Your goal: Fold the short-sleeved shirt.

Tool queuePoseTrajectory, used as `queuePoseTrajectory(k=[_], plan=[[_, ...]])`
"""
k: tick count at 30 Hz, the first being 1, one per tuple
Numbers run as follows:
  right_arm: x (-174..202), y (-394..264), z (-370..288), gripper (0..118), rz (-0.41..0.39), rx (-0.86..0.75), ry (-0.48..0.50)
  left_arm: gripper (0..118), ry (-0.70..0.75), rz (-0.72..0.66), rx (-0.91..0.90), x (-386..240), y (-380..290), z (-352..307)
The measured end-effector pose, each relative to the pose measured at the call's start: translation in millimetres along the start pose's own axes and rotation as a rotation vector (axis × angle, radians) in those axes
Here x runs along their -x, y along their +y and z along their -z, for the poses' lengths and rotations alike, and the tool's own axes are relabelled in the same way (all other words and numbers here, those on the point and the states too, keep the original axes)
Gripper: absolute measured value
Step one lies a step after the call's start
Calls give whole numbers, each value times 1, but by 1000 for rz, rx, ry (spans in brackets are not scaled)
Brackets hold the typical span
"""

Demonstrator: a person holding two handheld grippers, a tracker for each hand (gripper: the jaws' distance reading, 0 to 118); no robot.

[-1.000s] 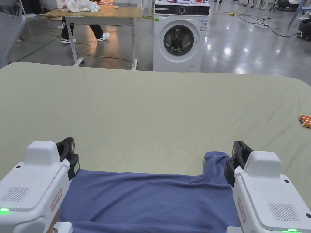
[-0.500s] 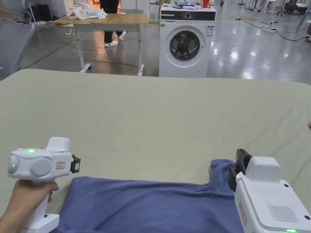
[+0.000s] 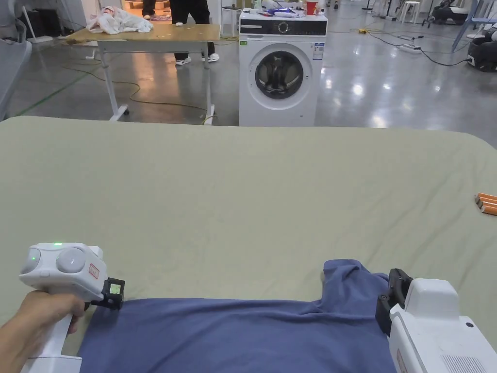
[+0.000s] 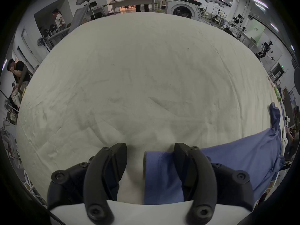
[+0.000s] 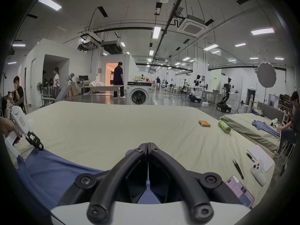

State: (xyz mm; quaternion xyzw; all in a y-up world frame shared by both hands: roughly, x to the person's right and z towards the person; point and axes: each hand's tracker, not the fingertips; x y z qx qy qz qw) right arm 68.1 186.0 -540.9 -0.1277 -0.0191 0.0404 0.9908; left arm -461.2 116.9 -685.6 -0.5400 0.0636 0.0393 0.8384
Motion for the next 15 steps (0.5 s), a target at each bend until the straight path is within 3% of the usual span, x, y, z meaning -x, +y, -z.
queuePoseTrajectory(k=[4,8,12,14,15], plan=[[-14,-4,7,0,22,58,-20,3,-32,39,-69,-11,-6,-4],[-37,2,30,0,39,119,-30,0,-40,66,-80,-13,-13,-10],[-70,9,83,1,87,339,25,0,-126,20,-159,-5,-19,-26],[-82,8,113,10,70,443,24,0,-121,29,-205,-2,-23,-39],[-89,6,126,21,74,487,25,0,-126,39,-231,-2,-24,-45]])
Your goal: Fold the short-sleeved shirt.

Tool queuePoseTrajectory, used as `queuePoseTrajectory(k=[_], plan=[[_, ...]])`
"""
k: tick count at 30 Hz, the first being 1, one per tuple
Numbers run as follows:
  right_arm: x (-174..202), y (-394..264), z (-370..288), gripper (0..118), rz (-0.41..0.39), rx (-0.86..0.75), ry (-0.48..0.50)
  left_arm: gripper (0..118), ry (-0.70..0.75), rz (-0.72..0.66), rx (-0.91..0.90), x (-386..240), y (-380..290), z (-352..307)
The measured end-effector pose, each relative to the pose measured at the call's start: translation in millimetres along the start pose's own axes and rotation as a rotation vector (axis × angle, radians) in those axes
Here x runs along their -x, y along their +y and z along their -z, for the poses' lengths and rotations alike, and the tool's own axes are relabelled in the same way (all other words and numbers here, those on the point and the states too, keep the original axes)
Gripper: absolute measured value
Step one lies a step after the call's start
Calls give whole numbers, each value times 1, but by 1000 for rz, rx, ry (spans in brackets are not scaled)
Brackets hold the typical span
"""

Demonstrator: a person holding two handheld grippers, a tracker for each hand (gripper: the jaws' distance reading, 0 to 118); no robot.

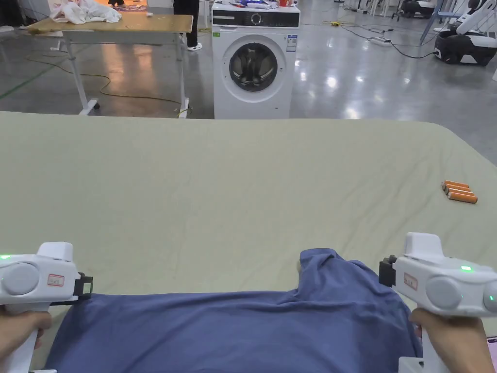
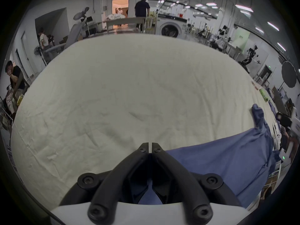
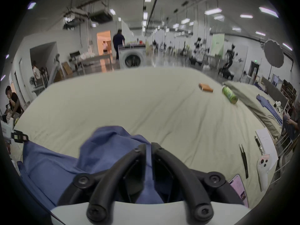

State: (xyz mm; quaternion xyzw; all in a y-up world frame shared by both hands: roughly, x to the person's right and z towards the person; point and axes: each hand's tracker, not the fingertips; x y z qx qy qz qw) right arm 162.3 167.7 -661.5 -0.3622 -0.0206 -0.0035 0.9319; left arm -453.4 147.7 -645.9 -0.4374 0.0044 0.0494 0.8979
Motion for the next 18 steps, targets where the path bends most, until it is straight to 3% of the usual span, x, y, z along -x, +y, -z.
queuePoseTrajectory(k=[1,2,3,7,10,14,15,16,18], plan=[[-3,4,12,43,-13,33,1,0,-8,2,-23,1,-1,-7],[-6,7,25,56,-36,89,3,0,-17,-9,-42,1,-2,-13],[-9,9,35,61,-37,127,31,0,-27,-16,-54,3,-3,-19],[-9,10,64,61,-52,237,101,0,-41,-23,-107,4,-9,-39],[-7,7,86,61,-83,290,63,0,-43,-14,-128,4,-13,-46],[-4,8,88,41,-61,291,60,0,-47,-14,-136,4,-19,-50],[-3,8,89,28,-67,286,63,0,-44,-12,-140,5,-21,-50],[-1,8,87,7,-74,279,65,0,-40,-9,-141,5,-21,-50],[1,8,87,3,-85,281,58,0,-39,-6,-139,6,-23,-48]])
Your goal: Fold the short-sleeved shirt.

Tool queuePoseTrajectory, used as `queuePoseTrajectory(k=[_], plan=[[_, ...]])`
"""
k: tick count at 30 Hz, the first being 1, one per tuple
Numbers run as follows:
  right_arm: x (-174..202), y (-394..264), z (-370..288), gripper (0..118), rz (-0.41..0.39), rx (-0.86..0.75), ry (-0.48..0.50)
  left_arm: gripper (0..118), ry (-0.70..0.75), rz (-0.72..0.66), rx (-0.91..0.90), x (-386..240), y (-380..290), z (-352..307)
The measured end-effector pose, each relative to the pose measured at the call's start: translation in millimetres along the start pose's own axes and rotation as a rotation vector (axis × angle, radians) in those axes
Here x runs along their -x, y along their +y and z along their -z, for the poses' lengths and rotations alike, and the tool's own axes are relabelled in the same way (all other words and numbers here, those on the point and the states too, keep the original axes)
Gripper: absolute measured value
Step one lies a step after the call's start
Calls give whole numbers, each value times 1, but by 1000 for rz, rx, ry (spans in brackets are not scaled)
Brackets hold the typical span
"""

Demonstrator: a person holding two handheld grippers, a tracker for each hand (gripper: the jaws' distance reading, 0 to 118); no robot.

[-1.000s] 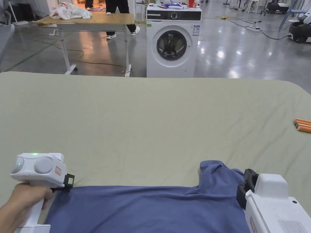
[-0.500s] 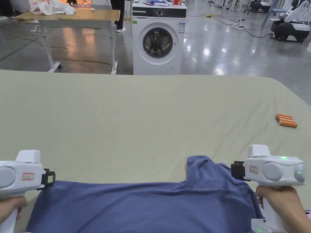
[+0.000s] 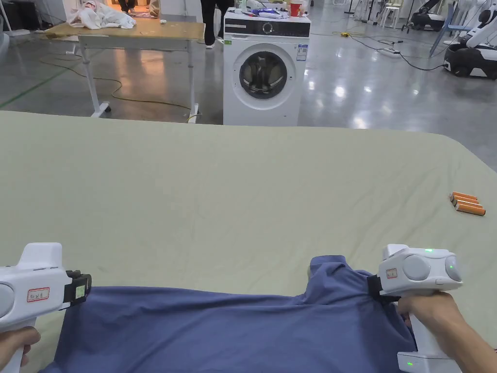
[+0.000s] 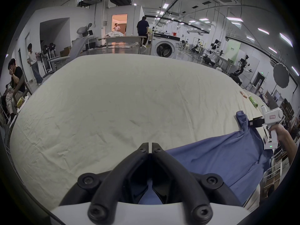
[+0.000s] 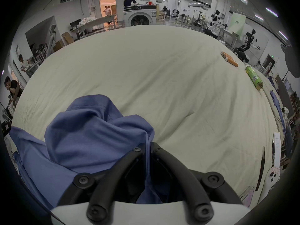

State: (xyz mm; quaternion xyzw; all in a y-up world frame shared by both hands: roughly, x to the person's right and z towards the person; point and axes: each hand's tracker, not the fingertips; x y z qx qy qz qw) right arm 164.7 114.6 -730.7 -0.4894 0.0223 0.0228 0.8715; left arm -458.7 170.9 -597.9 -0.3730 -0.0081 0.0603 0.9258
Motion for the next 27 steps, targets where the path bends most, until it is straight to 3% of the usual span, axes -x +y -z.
queuePoseTrajectory(k=[6,20,27], plan=[[-7,-3,-39,1,49,-94,18,0,-13,-14,-43,5,2,-9],[-16,-82,-191,1,-14,-284,46,0,-53,-28,-150,30,-21,-80],[-14,-145,-225,1,-56,-263,50,0,-82,-14,-119,35,-72,-113]])
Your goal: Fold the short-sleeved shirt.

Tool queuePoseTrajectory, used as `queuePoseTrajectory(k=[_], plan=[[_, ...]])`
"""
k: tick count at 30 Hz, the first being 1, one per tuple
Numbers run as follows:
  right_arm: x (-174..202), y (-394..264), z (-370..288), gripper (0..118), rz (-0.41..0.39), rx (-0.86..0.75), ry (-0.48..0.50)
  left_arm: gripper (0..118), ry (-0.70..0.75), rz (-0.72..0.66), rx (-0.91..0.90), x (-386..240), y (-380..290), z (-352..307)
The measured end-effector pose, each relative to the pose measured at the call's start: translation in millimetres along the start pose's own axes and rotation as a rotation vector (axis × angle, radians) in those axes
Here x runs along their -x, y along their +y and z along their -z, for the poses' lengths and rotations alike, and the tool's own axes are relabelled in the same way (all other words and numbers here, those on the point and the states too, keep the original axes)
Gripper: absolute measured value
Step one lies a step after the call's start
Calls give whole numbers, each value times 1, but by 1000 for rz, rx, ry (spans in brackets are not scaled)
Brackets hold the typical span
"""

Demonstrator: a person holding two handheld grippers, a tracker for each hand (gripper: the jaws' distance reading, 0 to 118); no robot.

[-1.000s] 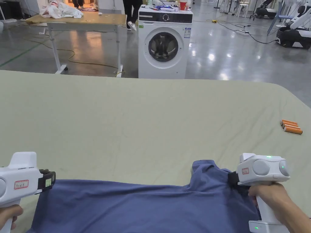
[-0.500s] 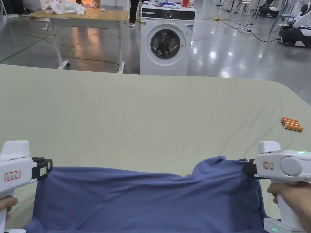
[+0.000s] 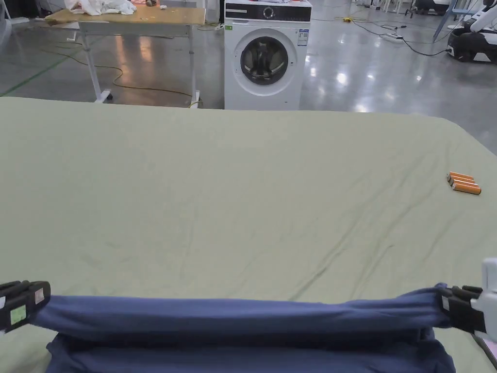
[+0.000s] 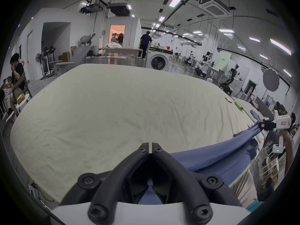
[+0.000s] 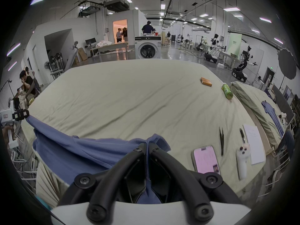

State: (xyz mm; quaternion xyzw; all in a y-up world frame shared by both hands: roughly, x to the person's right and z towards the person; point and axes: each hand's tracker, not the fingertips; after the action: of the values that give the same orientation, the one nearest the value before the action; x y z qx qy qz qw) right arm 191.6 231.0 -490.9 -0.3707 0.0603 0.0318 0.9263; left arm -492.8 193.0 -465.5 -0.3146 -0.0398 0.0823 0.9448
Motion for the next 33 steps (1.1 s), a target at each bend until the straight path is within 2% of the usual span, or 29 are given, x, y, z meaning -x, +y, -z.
queuePoseTrajectory(k=[7,12,18,19,21,22,24,25,26,28,33], plan=[[-4,-66,-7,1,14,132,-13,0,-16,-40,138,11,-61,-11],[-4,-98,14,1,4,215,-37,0,34,41,264,3,-91,-1],[6,-106,37,5,-34,241,-70,0,102,94,321,-12,-98,20],[8,-105,39,13,-47,248,-75,3,111,99,324,-15,-97,21],[13,-99,36,19,-100,261,-133,5,117,105,320,-19,-91,19],[15,-95,34,28,-118,264,-165,7,125,105,317,-20,-88,19],[17,-84,27,63,-131,241,-226,17,139,110,290,-24,-77,20],[18,-77,24,80,-121,201,-230,30,147,117,262,-25,-70,19],[20,-68,19,83,-112,168,-224,39,147,121,239,-29,-63,20],[26,-50,14,83,-91,116,-223,50,126,118,182,-38,-48,24],[53,-15,19,83,-67,-81,-246,52,107,155,29,-65,-13,41]])
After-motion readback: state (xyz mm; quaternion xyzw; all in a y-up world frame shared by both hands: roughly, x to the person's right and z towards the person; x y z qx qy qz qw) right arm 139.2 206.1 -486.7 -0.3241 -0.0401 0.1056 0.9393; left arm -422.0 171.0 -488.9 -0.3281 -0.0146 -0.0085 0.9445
